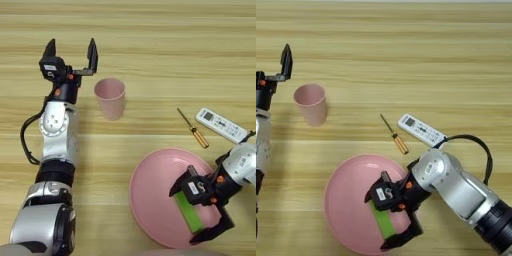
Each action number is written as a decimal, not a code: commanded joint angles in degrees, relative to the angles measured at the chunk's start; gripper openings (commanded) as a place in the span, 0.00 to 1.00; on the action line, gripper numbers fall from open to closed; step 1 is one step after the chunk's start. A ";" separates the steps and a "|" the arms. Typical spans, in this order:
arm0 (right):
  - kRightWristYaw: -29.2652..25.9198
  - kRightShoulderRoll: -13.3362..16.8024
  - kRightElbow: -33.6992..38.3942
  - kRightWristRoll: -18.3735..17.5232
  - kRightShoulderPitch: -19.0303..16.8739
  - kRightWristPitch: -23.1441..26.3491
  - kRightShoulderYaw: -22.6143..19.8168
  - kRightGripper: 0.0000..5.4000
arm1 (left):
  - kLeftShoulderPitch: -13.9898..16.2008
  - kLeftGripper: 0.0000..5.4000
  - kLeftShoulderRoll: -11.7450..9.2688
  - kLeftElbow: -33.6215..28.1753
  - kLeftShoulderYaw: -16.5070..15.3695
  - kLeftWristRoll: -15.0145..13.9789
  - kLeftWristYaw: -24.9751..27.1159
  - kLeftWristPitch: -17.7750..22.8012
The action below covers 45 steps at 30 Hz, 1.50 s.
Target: Move the objects on the table
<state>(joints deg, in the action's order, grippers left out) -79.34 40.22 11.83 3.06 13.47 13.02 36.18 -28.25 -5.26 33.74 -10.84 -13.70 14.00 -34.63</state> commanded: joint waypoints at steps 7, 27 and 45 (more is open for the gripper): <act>2.29 -1.67 1.95 -2.97 1.11 0.81 -2.88 1.00 | 0.01 1.00 -0.04 -1.07 0.30 0.81 -0.40 0.48; 11.55 -6.53 5.88 -18.19 4.36 7.12 -18.36 1.00 | -0.54 1.00 -0.21 0.35 0.35 0.90 -0.39 0.14; 32.60 -10.03 -2.78 -23.28 2.47 12.31 -37.60 1.00 | -1.54 1.00 -0.73 2.66 0.10 1.08 -0.19 -0.63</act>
<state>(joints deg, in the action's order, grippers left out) -47.08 28.87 10.74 -19.65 16.56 25.65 0.98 -28.60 -5.50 35.86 -10.73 -13.51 13.79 -34.69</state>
